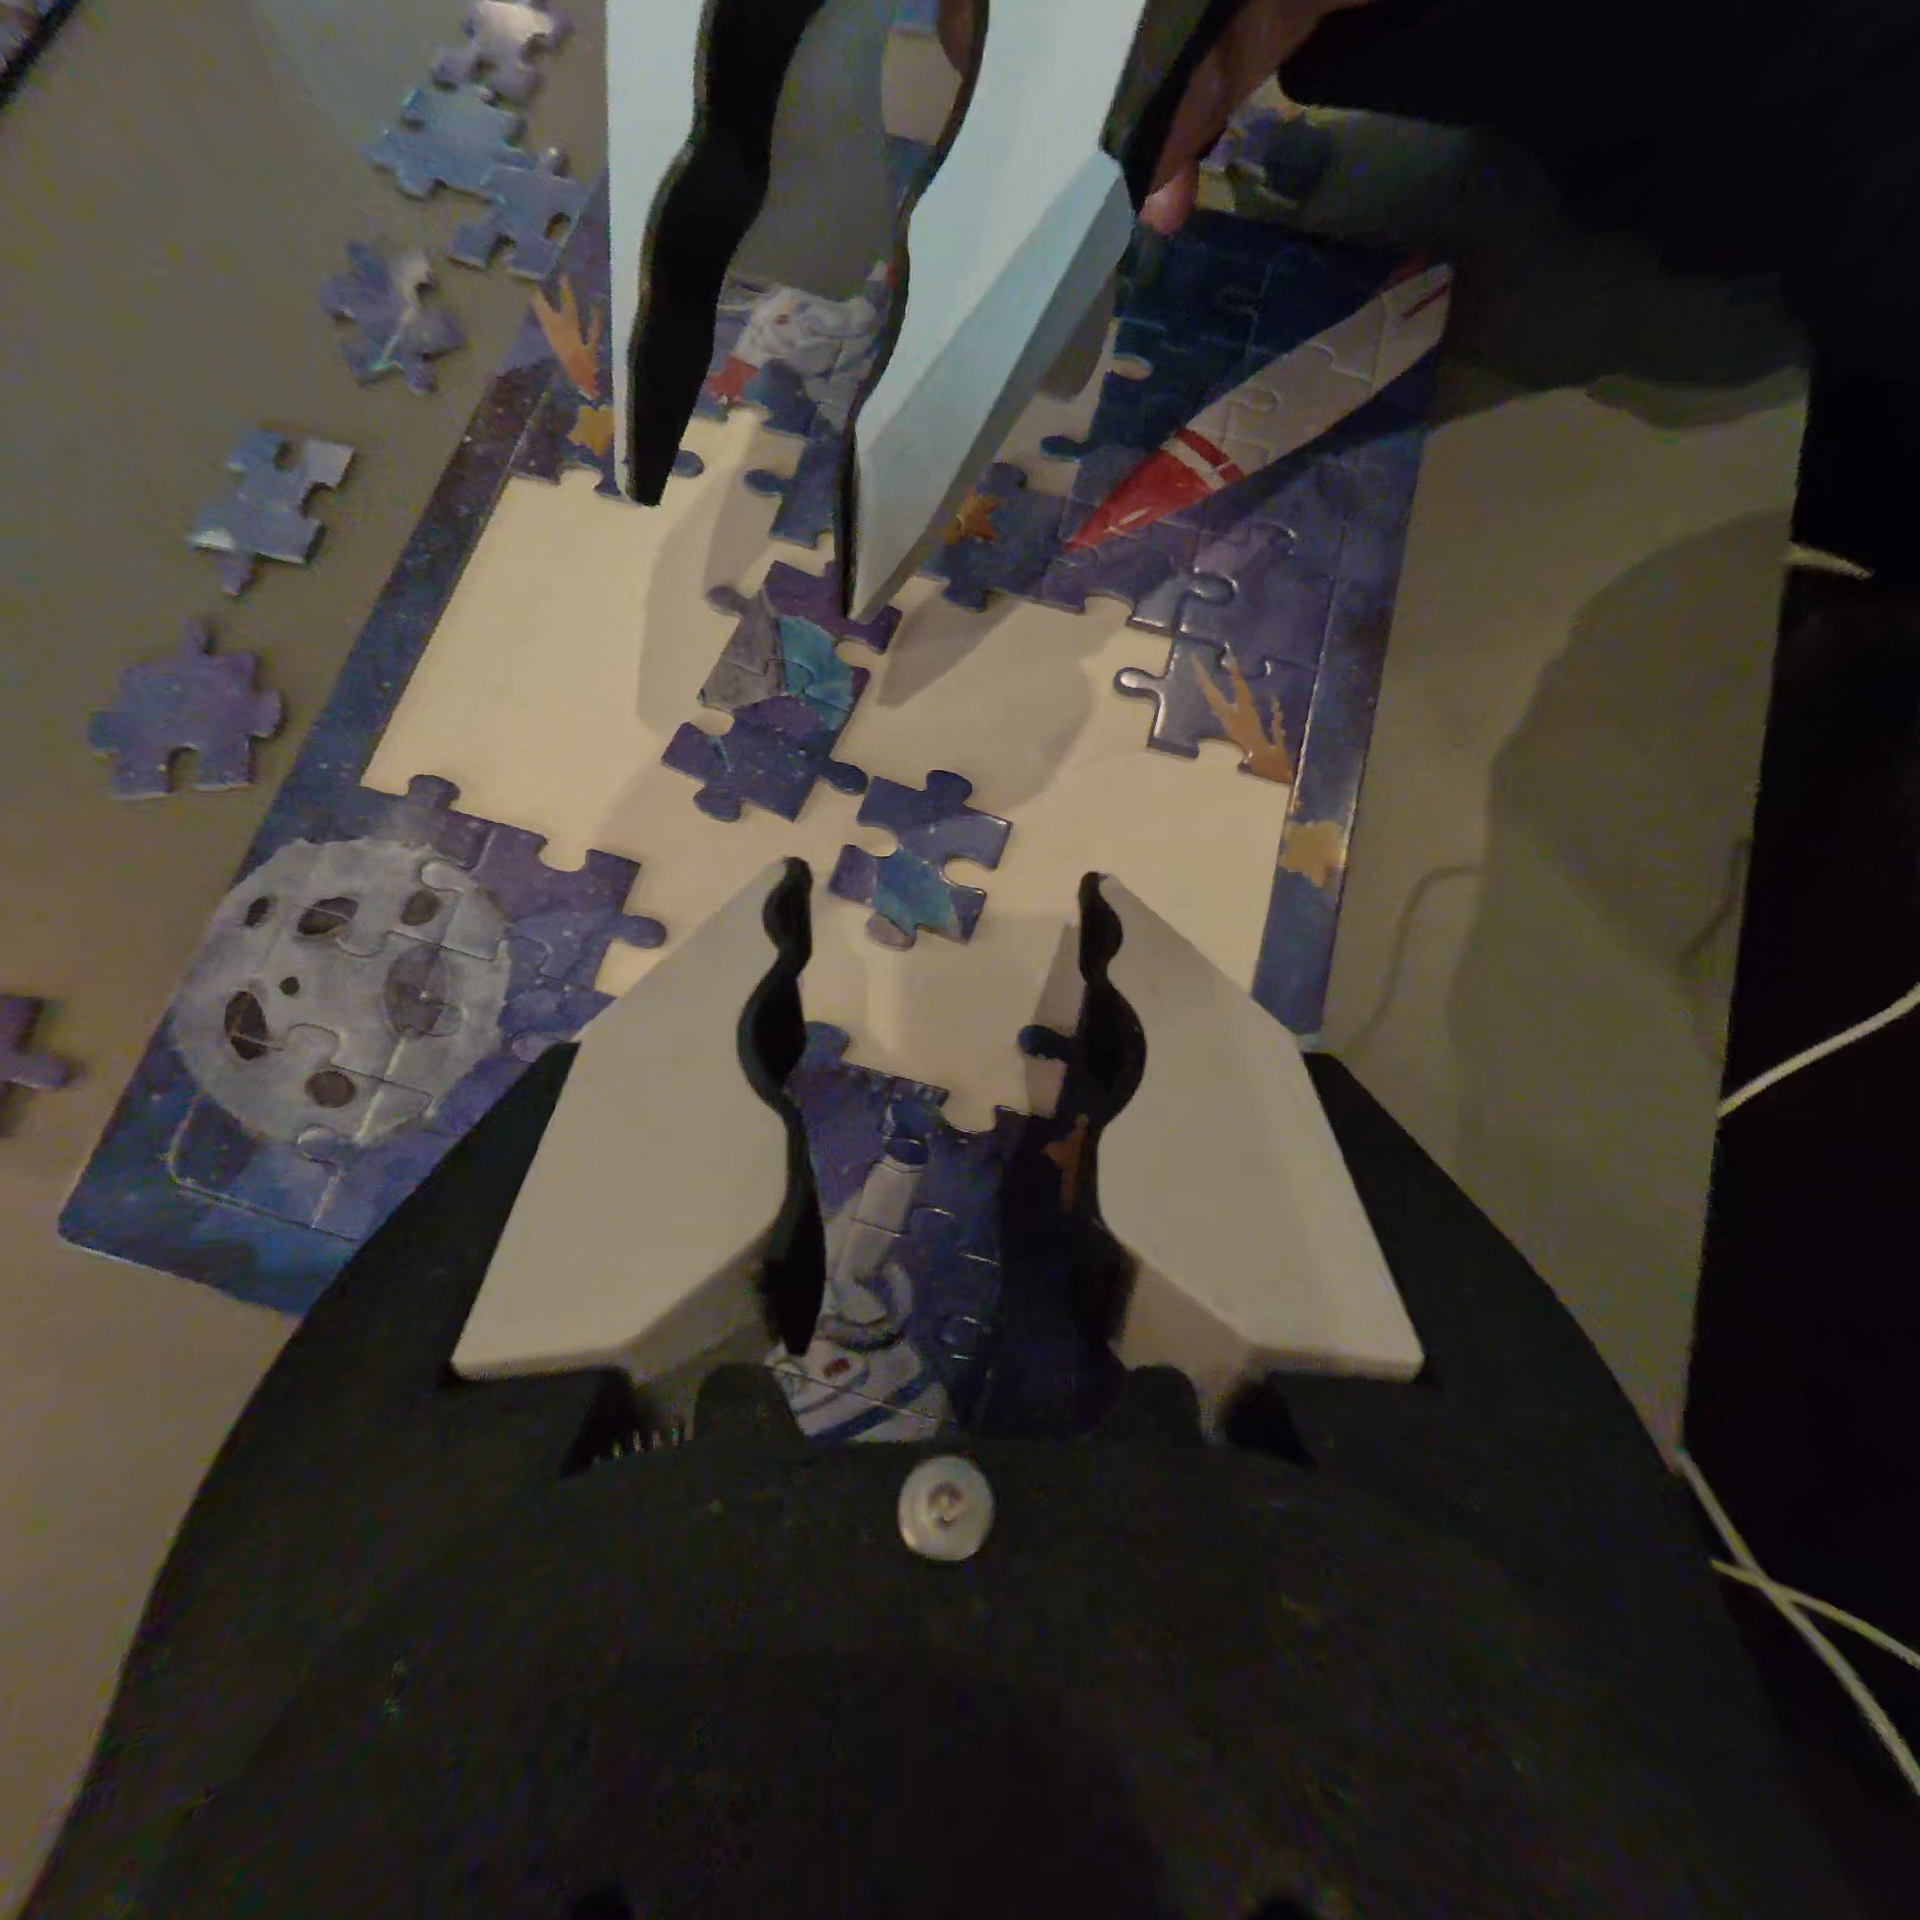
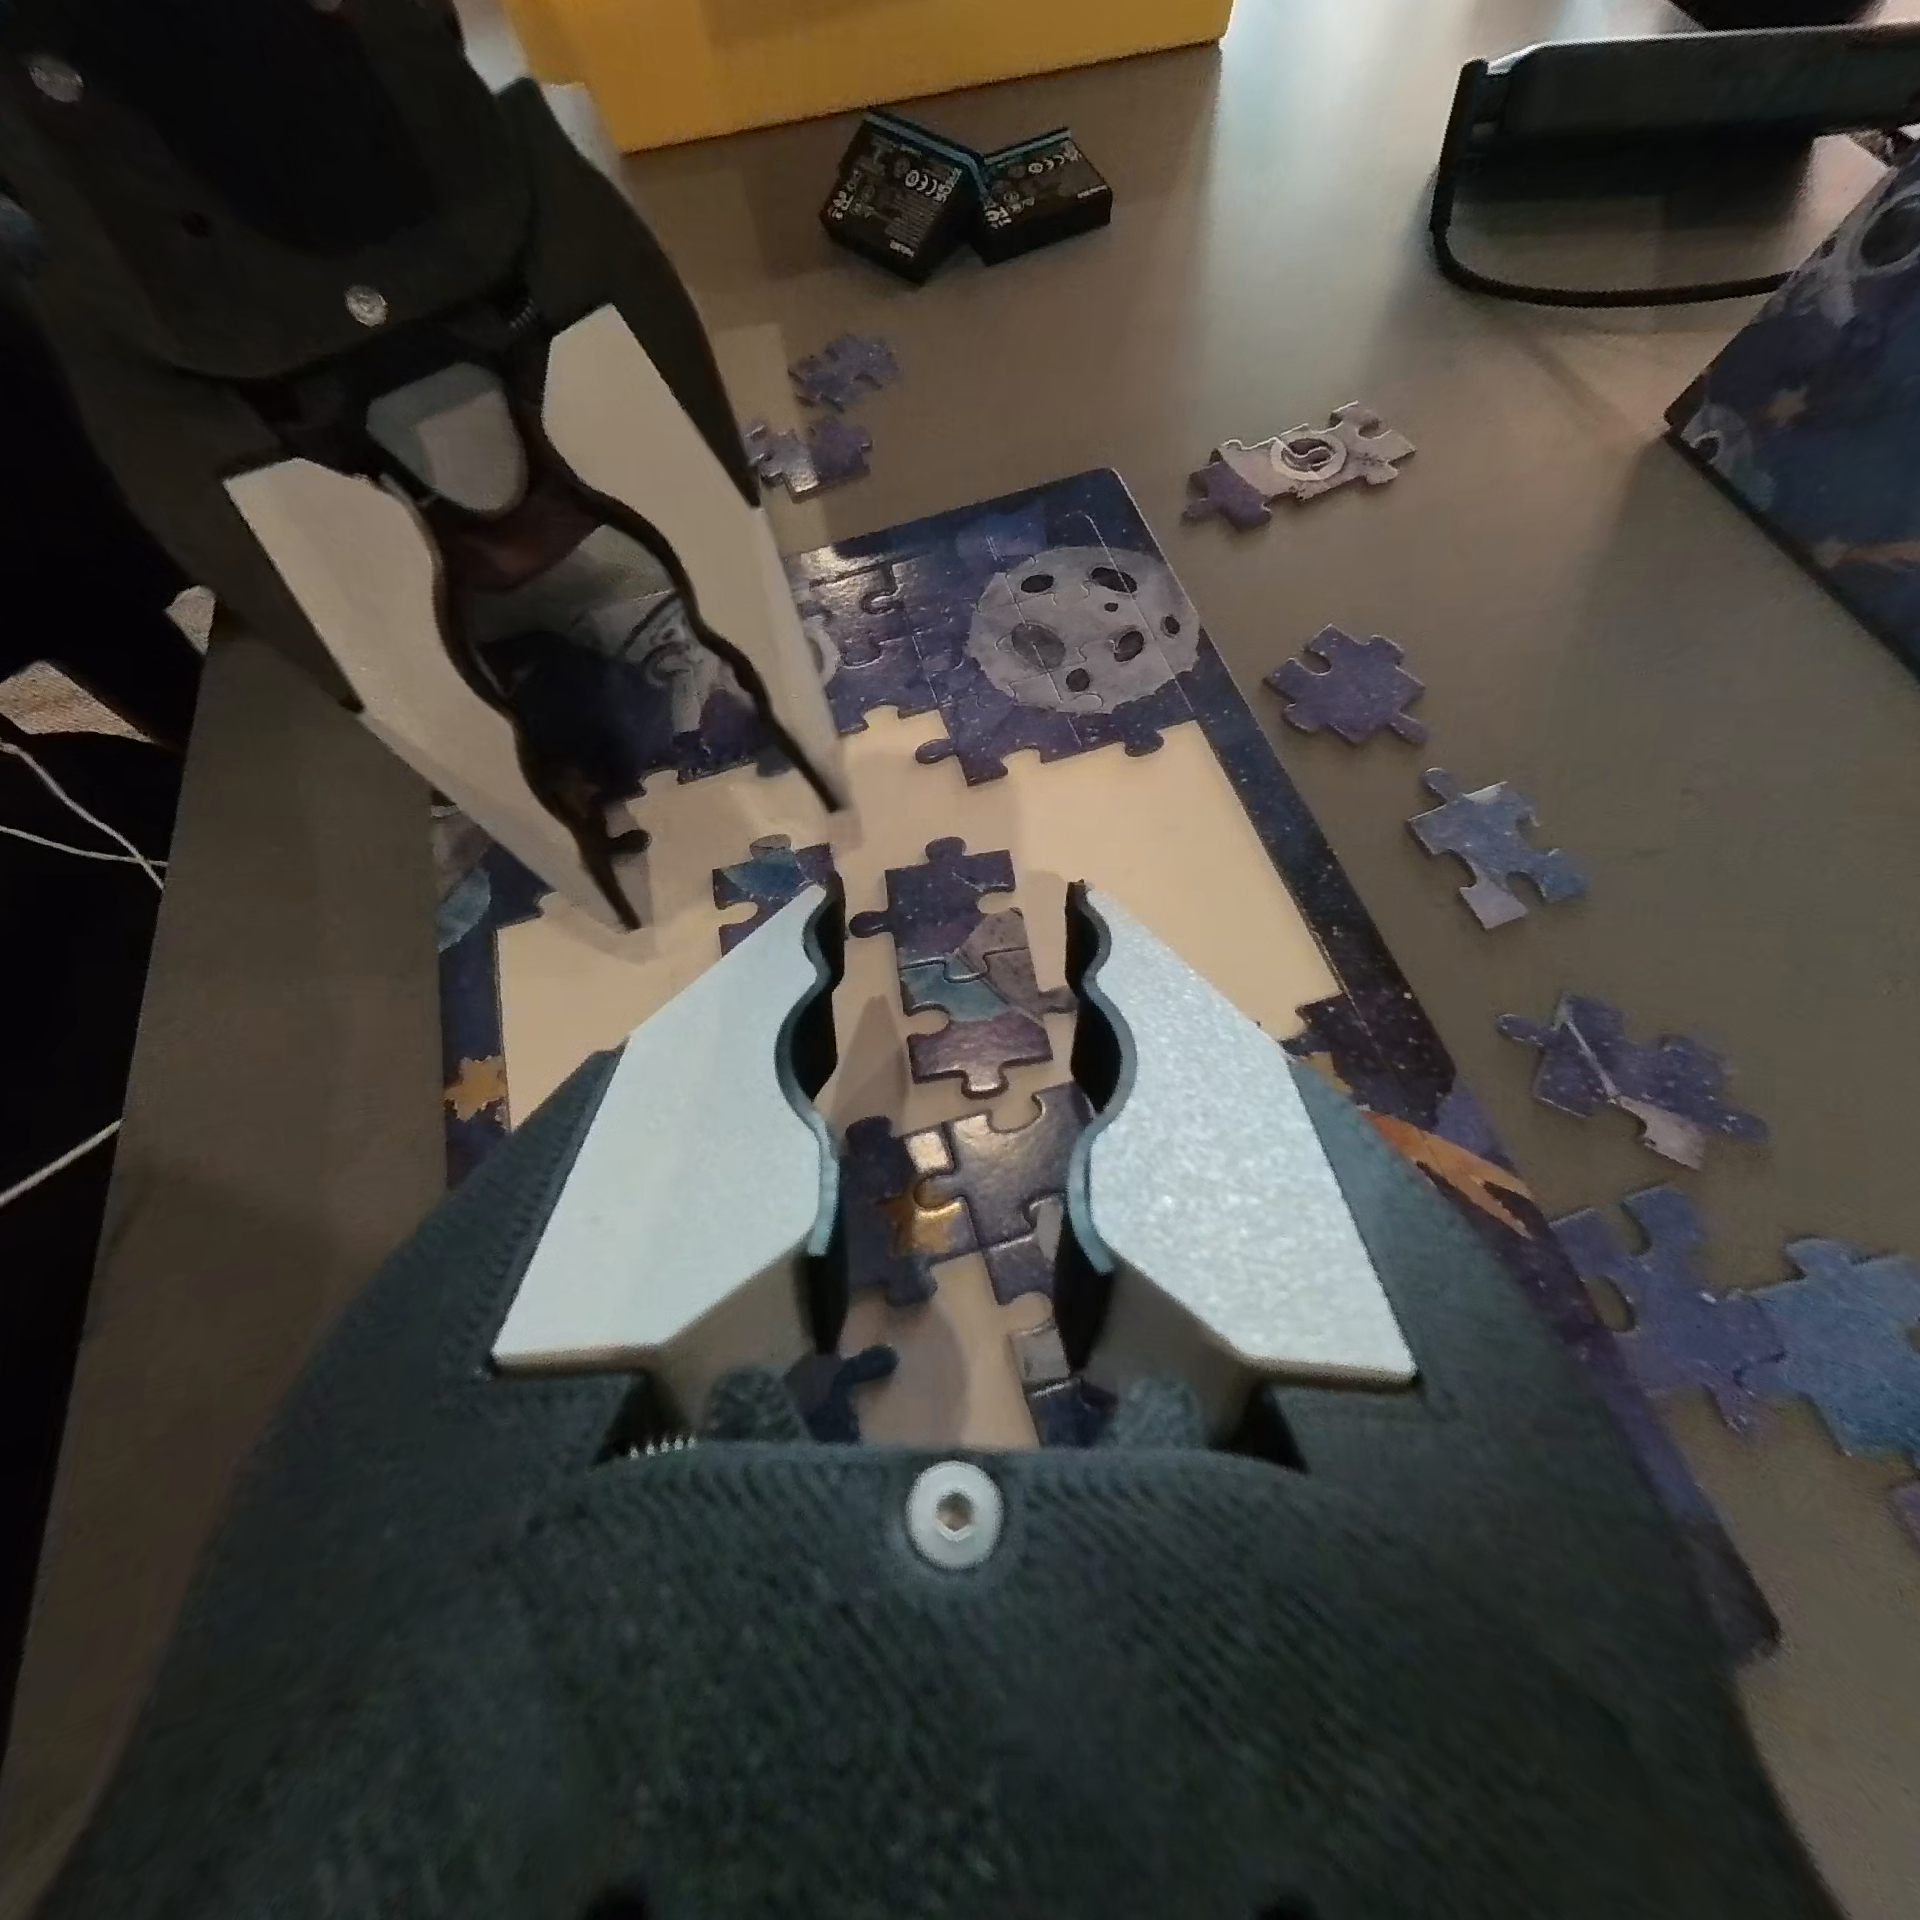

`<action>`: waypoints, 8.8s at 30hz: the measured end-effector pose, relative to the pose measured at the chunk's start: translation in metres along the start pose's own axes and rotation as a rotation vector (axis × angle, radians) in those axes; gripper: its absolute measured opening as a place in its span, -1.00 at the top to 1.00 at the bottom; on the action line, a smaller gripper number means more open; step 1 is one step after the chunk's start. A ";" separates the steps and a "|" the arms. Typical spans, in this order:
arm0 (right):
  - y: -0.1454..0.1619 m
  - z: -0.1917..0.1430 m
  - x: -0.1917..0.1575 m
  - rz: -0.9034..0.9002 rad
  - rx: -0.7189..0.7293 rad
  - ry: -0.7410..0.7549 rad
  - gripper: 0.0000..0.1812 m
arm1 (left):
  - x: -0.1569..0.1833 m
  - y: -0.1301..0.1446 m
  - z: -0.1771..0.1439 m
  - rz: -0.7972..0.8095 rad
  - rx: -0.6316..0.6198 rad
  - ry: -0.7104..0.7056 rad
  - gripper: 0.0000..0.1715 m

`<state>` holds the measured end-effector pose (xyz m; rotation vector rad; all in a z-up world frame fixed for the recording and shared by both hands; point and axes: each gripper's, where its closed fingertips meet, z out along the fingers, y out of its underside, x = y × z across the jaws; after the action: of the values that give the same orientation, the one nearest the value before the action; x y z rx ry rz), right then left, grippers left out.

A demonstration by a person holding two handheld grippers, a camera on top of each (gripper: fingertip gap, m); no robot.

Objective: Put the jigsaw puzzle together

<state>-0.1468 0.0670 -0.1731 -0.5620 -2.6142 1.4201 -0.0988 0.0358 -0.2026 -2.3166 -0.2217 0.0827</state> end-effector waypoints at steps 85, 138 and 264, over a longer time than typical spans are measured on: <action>0.031 0.026 -0.047 -0.186 -0.221 -0.110 0.68 | 0.000 0.005 0.009 0.082 -0.025 0.132 0.66; 0.030 0.024 -0.033 -0.160 -0.218 -0.032 0.69 | -0.021 -0.003 0.008 0.092 0.023 -0.002 0.54; 0.044 -0.002 0.007 0.031 -0.196 -0.008 0.85 | -0.039 -0.012 0.027 0.040 -0.068 0.060 0.58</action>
<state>-0.1408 0.0930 -0.2092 -0.6221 -2.7814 1.1840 -0.1426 0.0554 -0.2130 -2.3878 -0.1496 0.0266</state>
